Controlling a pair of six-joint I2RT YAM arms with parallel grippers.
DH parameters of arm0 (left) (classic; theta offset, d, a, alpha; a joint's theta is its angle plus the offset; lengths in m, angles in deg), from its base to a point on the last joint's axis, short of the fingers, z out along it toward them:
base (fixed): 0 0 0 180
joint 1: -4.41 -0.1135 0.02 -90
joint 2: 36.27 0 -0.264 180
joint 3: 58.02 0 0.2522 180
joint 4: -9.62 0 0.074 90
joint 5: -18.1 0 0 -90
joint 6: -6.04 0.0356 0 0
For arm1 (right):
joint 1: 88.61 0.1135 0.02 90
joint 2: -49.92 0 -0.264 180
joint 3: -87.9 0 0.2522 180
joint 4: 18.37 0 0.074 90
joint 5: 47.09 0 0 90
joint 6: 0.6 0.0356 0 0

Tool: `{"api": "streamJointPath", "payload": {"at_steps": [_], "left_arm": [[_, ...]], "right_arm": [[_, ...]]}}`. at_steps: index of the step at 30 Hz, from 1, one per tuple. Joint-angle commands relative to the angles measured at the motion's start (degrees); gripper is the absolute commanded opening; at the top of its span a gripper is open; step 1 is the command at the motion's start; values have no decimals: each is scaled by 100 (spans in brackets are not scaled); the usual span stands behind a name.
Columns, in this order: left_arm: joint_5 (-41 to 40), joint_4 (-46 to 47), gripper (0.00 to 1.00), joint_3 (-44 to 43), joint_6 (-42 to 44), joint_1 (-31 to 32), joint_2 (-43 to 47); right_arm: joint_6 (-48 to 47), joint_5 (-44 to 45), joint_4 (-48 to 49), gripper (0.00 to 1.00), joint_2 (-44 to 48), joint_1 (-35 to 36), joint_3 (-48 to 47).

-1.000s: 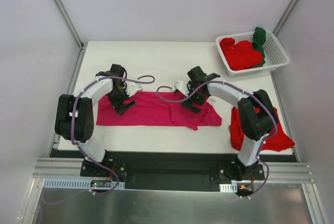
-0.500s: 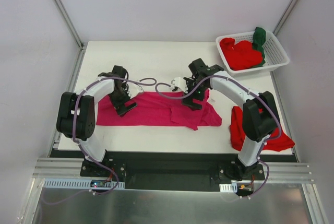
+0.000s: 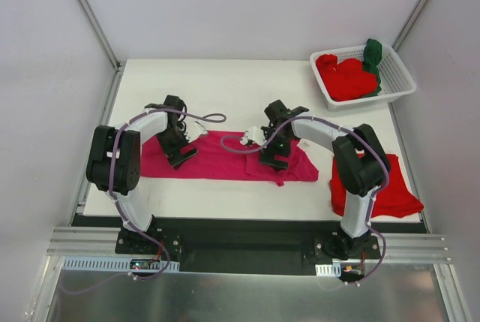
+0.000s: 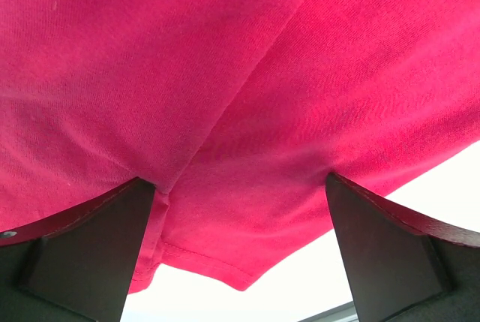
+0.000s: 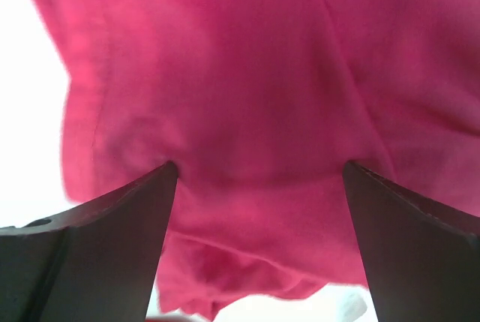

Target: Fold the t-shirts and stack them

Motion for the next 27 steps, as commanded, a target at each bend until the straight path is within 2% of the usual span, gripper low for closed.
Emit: {"api": "streamJointPath", "payload": {"at_steps": [1,11,19,27], "left_arm": [[59,-81,99,-151,-8,26,-132],[252,-546,99,244,-236,237,334],[551,-1127,99,376,-386,817,852],[674,-1355,99,446,-430,967,1037]], "right_arm": [[-7,351,137,96,-329,25,-378],[-51,1063,-636,96,-1217,-54,-1248],[90,1809,-646,96,-1754,-141,-2197],[406,2205,-716,96,-2325,-379,-3418]]}}
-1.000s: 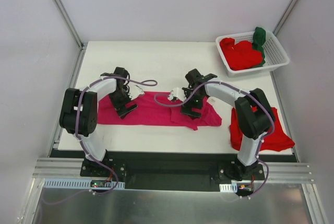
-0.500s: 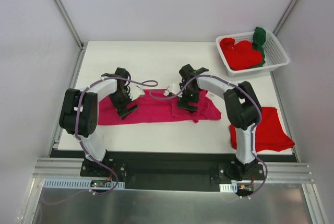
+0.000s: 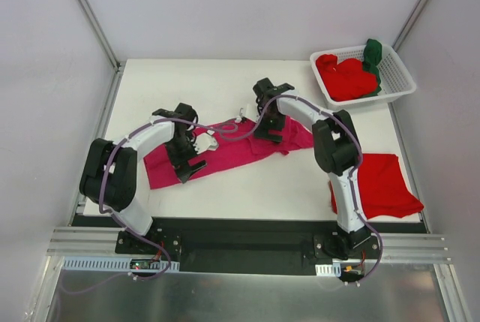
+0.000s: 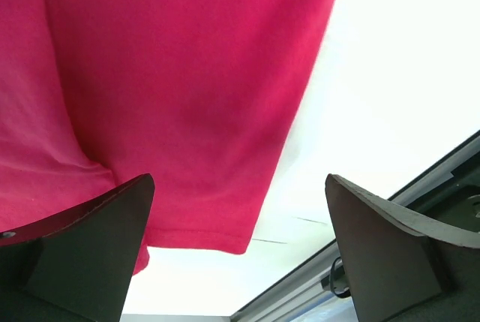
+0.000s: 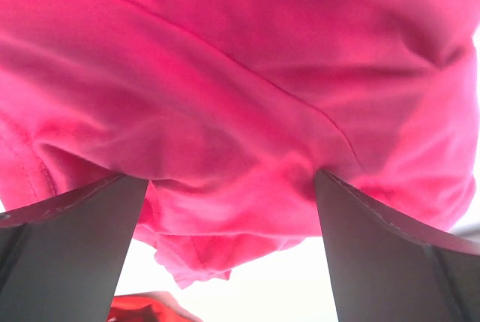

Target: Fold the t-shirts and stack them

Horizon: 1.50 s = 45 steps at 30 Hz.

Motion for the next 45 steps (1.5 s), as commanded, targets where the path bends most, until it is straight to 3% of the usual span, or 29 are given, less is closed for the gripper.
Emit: {"api": "streamJointPath", "payload": {"at_steps": [1,6,13,19,26,31,36,45], "left_arm": [[252,-479,99,221,56,97,294],[156,-409,99,328,12,-17,418],[-265,-155,99,-655,-15,-404,531],[-529,240,99,-1509,-59,-992,172],[-608,846,99,-816,284,-1116,-425],[-626,883,99,-561,92,-1379,-497],[-714,839,99,-420,249,-1678,126],[-802,646,99,-130,214,-1678,637]], "right_arm": [[343,457,187,96,-478,-245,-645],[553,300,73,96,-401,-263,-779],[1379,-122,46,96,662,-263,-453],[1503,-439,-234,96,1191,-149,-260],[1784,-483,-130,96,1313,-184,12],[2065,-764,29,96,954,-307,119],[2039,-1062,-77,96,331,-404,-320],[1776,-1257,-543,96,-444,-527,-980]]}}
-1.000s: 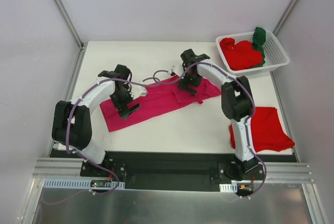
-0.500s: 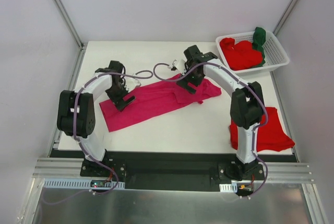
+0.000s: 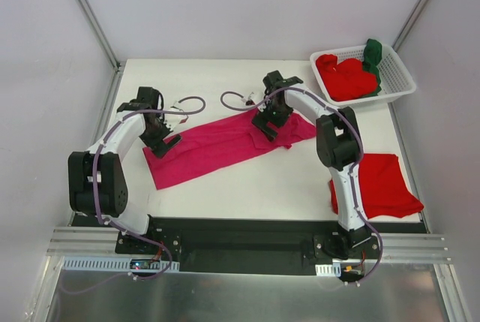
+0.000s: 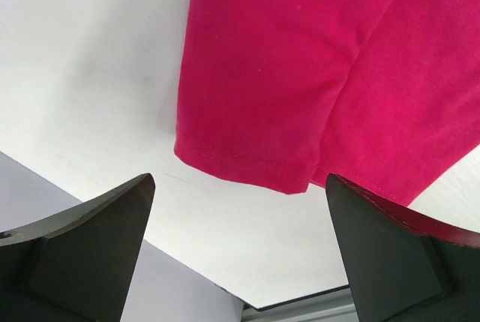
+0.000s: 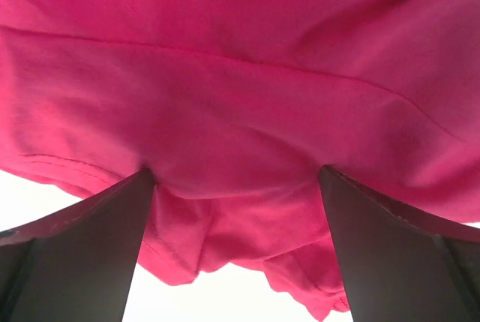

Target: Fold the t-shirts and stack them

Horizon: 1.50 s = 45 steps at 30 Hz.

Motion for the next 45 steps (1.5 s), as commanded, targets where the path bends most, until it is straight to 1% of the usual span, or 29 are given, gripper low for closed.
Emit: {"api": "streamJointPath", "payload": {"at_steps": [1,6,9,13,14,17,22,26,27,29,30,31,34,36,37,38,39,40,41,42,43,44,45], "left_arm": [[-44,-261,99,176,-18,26,200],[-17,-332,99,71,-158,26,165],[-8,-376,99,-69,-220,26,104],[-8,-411,99,-184,-255,26,33],[0,-420,99,-193,-264,35,33],[35,-472,99,-219,-273,35,33],[97,-525,99,-167,-273,44,33],[123,-543,99,-184,-246,97,-19],[106,-534,99,-202,-238,114,-37],[106,-534,99,-237,-246,158,-63],[106,-534,99,-272,-238,176,-81],[106,-534,99,-289,-238,185,-116],[106,-552,99,-351,-246,229,-195],[149,-560,99,-395,-255,246,-239],[158,-560,99,-412,-264,255,-265],[159,-560,99,-421,-255,264,-283],[167,-560,99,-439,-281,272,-292],[193,-560,99,-456,-290,281,-309],[211,-560,99,-465,-290,290,-301],[220,-552,99,-465,-299,299,-327],[237,-552,99,-457,-325,316,-336],[238,-552,99,-457,-334,317,-353],[246,-552,99,-457,-360,308,-397]], "right_arm": [[-261,-105,-394,96,-253,-46,-403],[-850,475,-667,96,-887,-81,-1508],[-1368,669,-492,96,-1089,-90,-1861],[-2106,766,-61,96,-1177,-55,-1872],[-2273,949,18,96,-1204,-46,-1871],[-2871,1125,360,96,-1300,15,-1837],[-3670,1302,1468,96,-1449,33,-1739],[-4006,1319,2109,96,-1713,121,-1889],[-4032,1363,2476,96,-1749,147,-1915],[-4164,1468,2899,96,-1836,208,-1915],[-4191,1547,3580,96,-1845,235,-1811],[-4191,1626,3944,96,-1872,253,-1775],[-3937,1723,4754,96,-1828,253,-1854],[-3639,1890,5254,96,-1522,261,-1705],[-3489,1987,5144,96,-1407,279,-1739],[-3279,2118,4812,96,-1267,331,-1861],[-2781,2206,3939,96,-891,358,-1958],[-2550,2216,3686,96,-548,393,-1907],[-2304,2181,3475,96,-240,454,-1602],[-1997,2077,2681,96,33,490,-1556],[-1489,1858,2160,96,540,525,-1555],[-1197,1238,1632,96,736,595,-1590],[-1011,849,653,96,947,604,-1608]]}}
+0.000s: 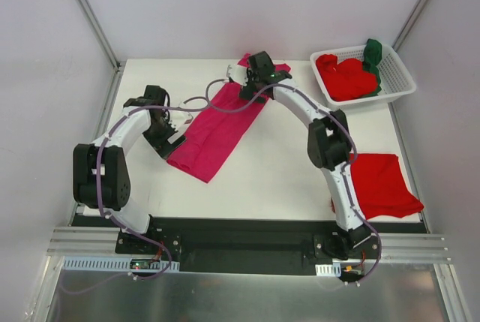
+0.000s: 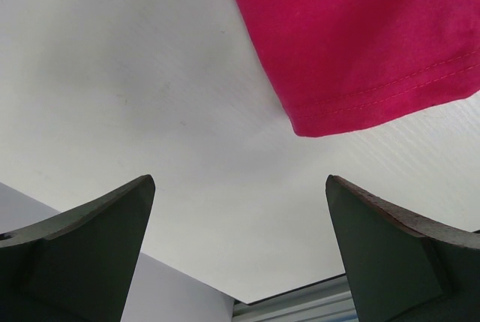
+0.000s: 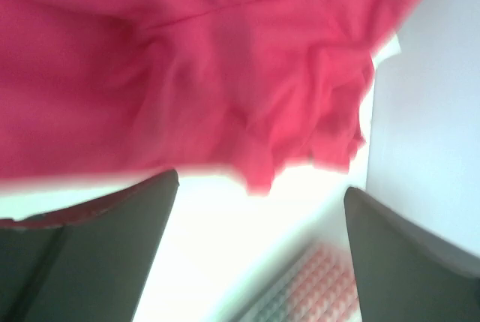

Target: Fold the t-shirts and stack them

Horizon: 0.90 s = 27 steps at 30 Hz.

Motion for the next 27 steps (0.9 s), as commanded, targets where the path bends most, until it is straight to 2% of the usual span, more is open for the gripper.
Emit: {"api": "streamJointPath", "payload": {"at_steps": [1,2,3,4,5,9,18,23,27], "left_arm": [[205,-156,99,-170,-153,52,-122],[187,-139,99,-188,-179,43,-166],[196,-121,99,-214,-327,26,-262],[248,-121,99,-258,-451,-96,-324],[345,-121,99,-371,-574,-167,-377],[293,-42,99,-417,-848,-458,-483],[-181,-33,99,-399,-409,-2248,-97],[-278,-42,100,-180,-232,-2698,317],[-279,-33,99,23,-355,-2997,536]], "right_arm": [[1728,-1557,-2764,96,1936,213,-276],[1888,-2232,-3205,96,1964,265,-468],[1968,-2639,-4070,96,1947,275,-601],[2195,-2974,-4384,96,1886,292,-654],[2310,-3421,-4587,96,1842,327,-638],[2575,-4189,-5238,96,1561,441,-436],[2014,-4287,-5222,96,902,916,-663],[1968,-4094,-4828,96,804,1206,-1042],[1986,-3953,-4160,96,997,1425,-665]]}}
